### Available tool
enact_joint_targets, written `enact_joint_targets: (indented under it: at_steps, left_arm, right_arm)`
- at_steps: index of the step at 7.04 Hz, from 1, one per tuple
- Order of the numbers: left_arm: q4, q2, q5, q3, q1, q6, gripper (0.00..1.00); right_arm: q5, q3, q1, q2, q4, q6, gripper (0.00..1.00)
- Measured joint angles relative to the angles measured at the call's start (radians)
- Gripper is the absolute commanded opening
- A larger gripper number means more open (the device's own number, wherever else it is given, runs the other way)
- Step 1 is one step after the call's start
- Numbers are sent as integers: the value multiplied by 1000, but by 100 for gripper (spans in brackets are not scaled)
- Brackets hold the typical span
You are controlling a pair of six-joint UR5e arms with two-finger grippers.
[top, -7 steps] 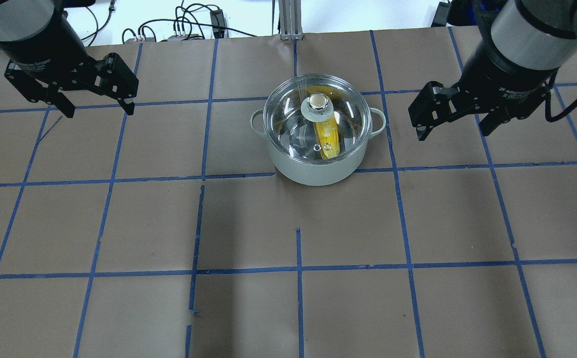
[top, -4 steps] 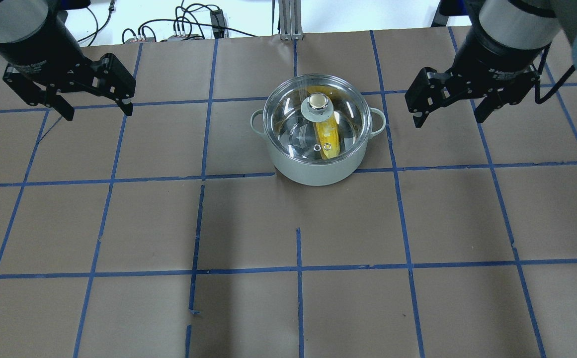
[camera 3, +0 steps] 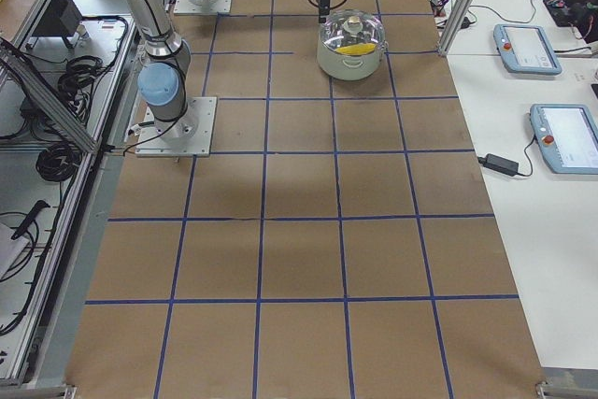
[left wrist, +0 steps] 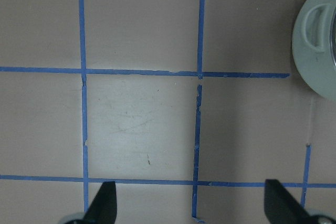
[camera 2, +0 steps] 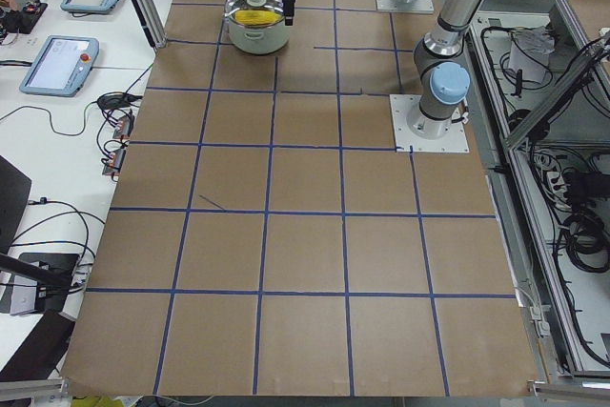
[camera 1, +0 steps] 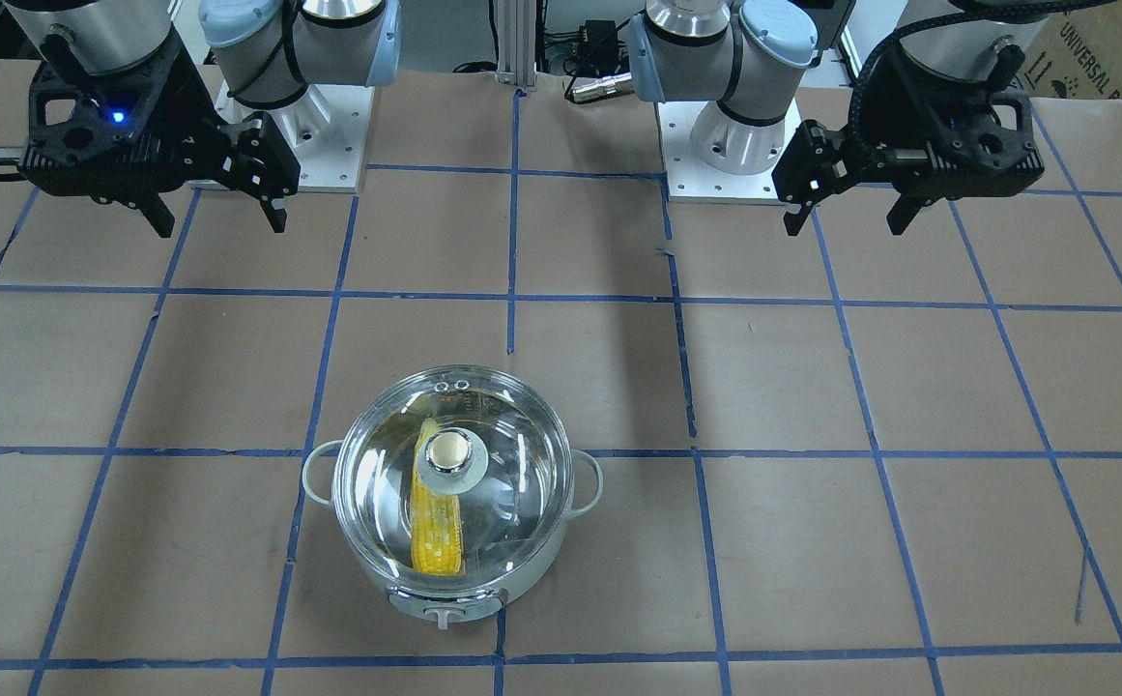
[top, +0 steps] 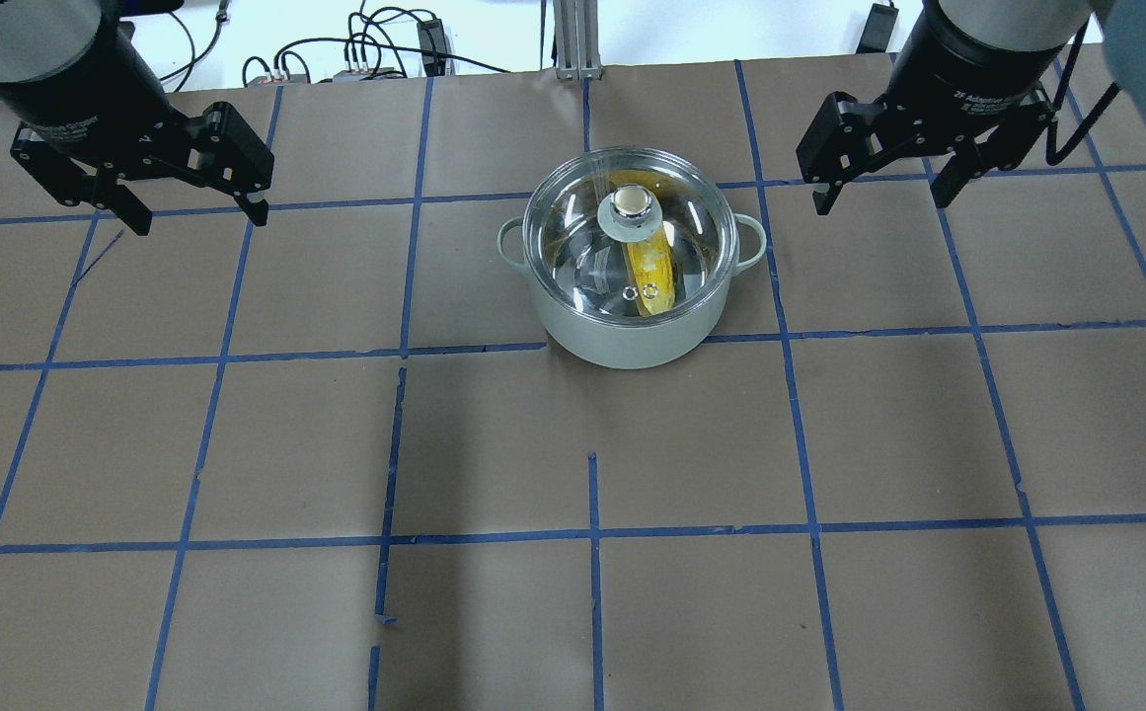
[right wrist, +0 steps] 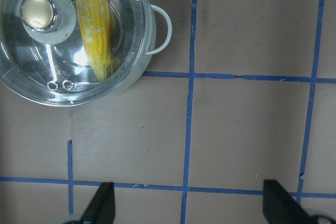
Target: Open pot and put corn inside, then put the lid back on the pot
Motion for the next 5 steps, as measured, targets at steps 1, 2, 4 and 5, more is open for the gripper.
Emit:
enact_joint_targets:
  at_steps: [1,2,4,5]
  left_arm:
    - [0,1,0,-1,0,0,100]
    - [0,2,1,-1,0,0,100]
    - [0,1,3,0,-1,0,100]
    - [0,3,1,-3,-1,0,100]
  right_arm:
    - [-9,-4,0,10,-1,0,100]
    - [-29,-12,-2,25,0,-1,100]
    - [-43,-27,-3,37,2,-3,100]
    - [-42,-30,-3,37,1,-4,100]
